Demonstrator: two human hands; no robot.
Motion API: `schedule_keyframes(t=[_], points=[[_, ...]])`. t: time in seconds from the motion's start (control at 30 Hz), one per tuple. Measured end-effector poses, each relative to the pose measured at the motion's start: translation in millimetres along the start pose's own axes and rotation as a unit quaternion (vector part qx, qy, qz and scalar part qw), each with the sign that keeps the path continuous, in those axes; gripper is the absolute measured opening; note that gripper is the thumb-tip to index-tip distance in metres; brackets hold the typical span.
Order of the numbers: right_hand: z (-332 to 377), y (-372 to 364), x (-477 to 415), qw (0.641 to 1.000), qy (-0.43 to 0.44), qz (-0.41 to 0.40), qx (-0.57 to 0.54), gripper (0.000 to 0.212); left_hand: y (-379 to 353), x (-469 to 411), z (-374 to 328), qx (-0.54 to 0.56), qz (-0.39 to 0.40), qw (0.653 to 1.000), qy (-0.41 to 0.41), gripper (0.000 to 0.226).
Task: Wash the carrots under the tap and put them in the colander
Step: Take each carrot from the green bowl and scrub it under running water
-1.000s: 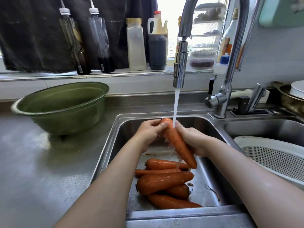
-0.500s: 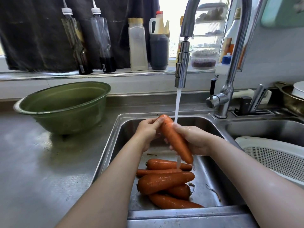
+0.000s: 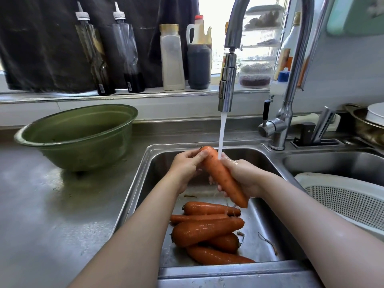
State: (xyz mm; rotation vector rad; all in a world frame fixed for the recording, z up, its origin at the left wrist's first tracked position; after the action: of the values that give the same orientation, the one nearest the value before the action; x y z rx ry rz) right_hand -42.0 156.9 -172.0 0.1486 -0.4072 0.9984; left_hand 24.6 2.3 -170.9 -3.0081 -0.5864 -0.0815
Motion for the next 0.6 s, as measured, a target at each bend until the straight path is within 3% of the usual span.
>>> schedule_keyframes(t=[0.1, 0.23, 0.4, 0.6], points=[[0.3, 1.3, 4.2, 0.997, 0.012, 0.072, -0.025, 0.041, -2.4, 1.2, 2.2, 0.000, 0.012, 1.000, 0.011, 0.048], [-3.1, -0.8, -1.1, 0.998, 0.037, 0.000, 0.049, 0.053, -2.4, 2.2, 1.1, -0.004, 0.015, 1.000, 0.000, 0.044], [2.1, -4.5, -0.2, 0.995, 0.044, -0.070, 0.047, 0.078, -4.5, 4.9, 0.5, -0.017, 0.024, 1.000, 0.005, 0.030], [-1.3, -3.2, 2.8, 0.999, 0.033, 0.006, -0.031, 0.056, -8.2, 3.5, 3.0, -0.012, 0.054, 0.998, 0.013, 0.035]])
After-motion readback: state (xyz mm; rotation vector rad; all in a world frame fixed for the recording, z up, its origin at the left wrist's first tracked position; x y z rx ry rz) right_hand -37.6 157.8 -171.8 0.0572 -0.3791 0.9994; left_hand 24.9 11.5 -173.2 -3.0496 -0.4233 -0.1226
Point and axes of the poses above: each hand's wrist, its own x-axis away from the middle knuckle, its own y-axis out of the back of the hand, z = x × y, the point moved 4 cm from there along -x, towards the middle knuckle, and after that the axes turned 6 degrees about z, right-handed, at the moved point
